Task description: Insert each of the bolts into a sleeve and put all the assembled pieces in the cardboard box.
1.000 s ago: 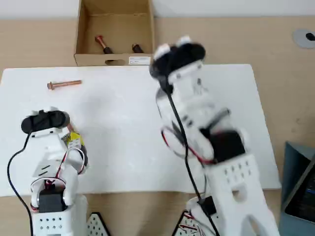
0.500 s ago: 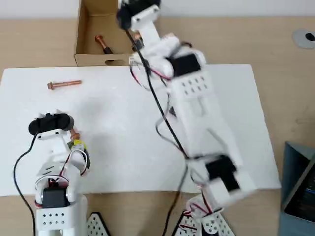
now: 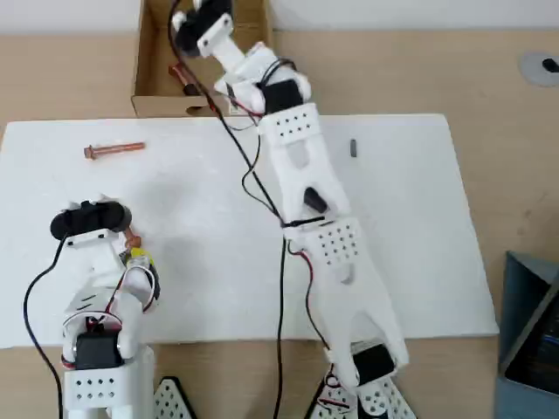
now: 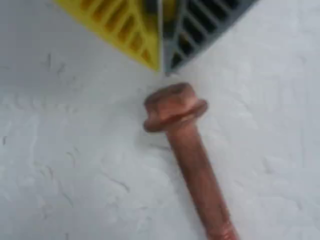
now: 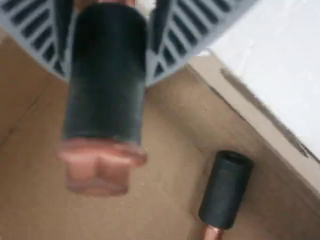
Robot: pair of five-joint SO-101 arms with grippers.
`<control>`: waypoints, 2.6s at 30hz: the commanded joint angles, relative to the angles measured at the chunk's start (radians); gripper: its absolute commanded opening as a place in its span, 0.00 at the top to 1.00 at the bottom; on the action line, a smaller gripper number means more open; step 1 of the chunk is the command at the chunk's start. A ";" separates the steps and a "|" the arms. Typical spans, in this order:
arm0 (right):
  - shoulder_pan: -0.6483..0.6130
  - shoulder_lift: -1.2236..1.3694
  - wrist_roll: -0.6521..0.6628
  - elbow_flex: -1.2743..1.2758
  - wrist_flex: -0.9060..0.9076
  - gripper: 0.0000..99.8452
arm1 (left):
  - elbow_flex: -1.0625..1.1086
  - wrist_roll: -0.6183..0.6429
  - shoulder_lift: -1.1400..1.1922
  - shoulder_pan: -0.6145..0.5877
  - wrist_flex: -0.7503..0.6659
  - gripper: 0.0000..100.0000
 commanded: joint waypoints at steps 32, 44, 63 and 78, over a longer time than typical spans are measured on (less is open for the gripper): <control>0.030 -0.048 0.049 -0.162 0.166 0.85 | -0.006 -0.006 -0.008 -0.003 0.002 1.00; 0.064 -0.246 0.121 -0.160 0.522 0.99 | -0.006 -0.006 -0.008 -0.003 0.002 1.00; 0.150 -0.630 0.118 0.180 0.692 0.99 | -0.006 -0.006 -0.008 -0.003 0.003 1.00; 0.151 -1.164 0.124 1.185 0.683 0.95 | -0.006 -0.006 -0.008 -0.003 0.003 1.00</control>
